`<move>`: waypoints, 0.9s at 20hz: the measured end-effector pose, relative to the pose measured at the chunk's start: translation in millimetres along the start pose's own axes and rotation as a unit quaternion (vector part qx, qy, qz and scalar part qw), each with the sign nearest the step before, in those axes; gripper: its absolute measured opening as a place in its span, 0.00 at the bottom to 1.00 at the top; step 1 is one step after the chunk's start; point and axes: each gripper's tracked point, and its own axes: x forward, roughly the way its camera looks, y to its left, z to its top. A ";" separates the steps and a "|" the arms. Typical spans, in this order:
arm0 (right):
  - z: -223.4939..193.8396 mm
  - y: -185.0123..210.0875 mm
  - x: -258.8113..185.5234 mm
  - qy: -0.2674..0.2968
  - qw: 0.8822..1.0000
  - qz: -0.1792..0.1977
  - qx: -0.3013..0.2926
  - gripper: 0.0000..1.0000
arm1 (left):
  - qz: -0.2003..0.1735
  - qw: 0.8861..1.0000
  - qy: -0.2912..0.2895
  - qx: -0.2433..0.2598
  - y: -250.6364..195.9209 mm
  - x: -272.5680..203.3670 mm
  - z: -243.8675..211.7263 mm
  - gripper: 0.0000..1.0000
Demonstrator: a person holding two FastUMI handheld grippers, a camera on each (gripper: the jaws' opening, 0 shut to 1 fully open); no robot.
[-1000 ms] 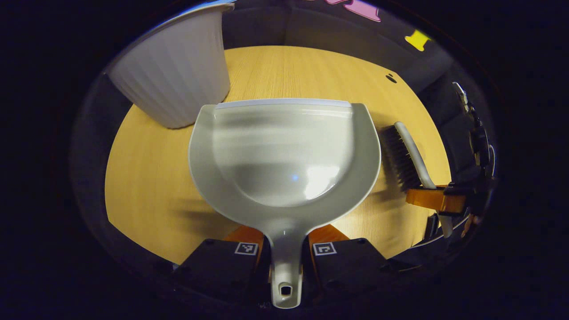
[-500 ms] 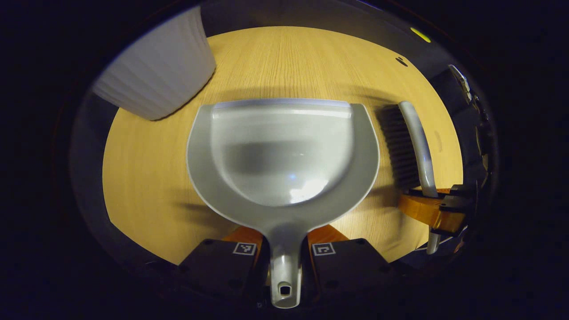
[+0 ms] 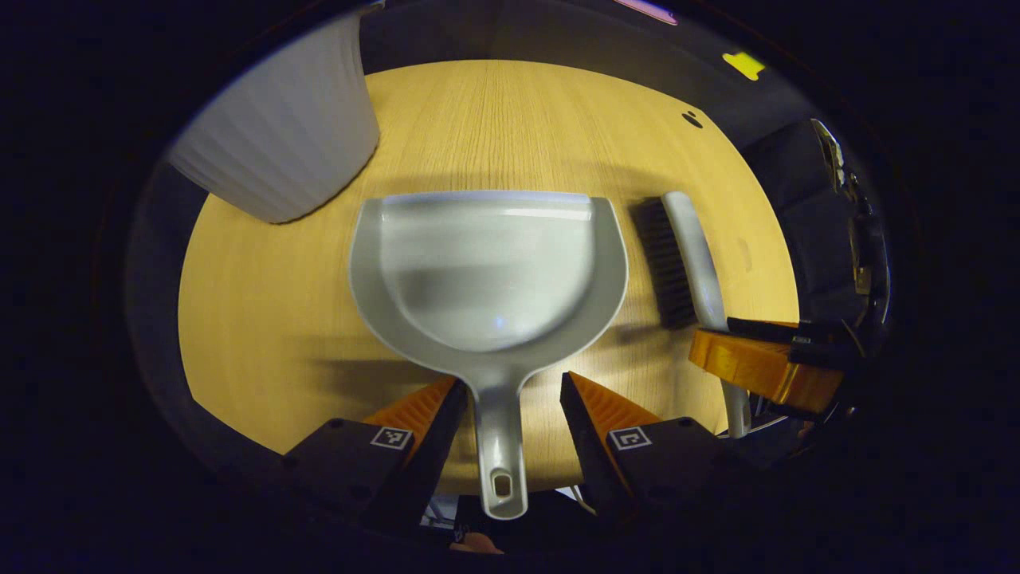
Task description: Pick up the small broom and dustpan from the desktop, sweep the trash into the dustpan with the broom, and then empty the trash into the garbage bin.
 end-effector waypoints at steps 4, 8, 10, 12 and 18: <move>26.8 16.4 -70.8 -0.096 0.995 0.006 0.005 0.98 | 0.007 0.995 -0.089 0.045 -3.5 -87.7 12.9 0.72; 59.1 31.9 -135.1 -0.218 0.976 -0.002 0.006 0.98 | -0.026 0.976 -0.214 0.039 -19.7 -176.3 36.1 0.72; 83.5 47.0 -163.7 -0.289 0.957 0.002 -0.008 0.97 | 0.016 0.957 -0.285 0.059 -12.5 -203.3 46.3 0.72; 101.5 62.3 -183.9 -0.339 0.940 0.001 -0.031 0.97 | 0.062 0.930 -0.352 0.087 -14.7 -222.5 53.5 0.72; 129.9 97.6 -260.5 -0.450 0.890 0.036 -0.058 0.97 | 0.007 0.868 -0.490 0.085 -39.3 -282.4 48.1 0.72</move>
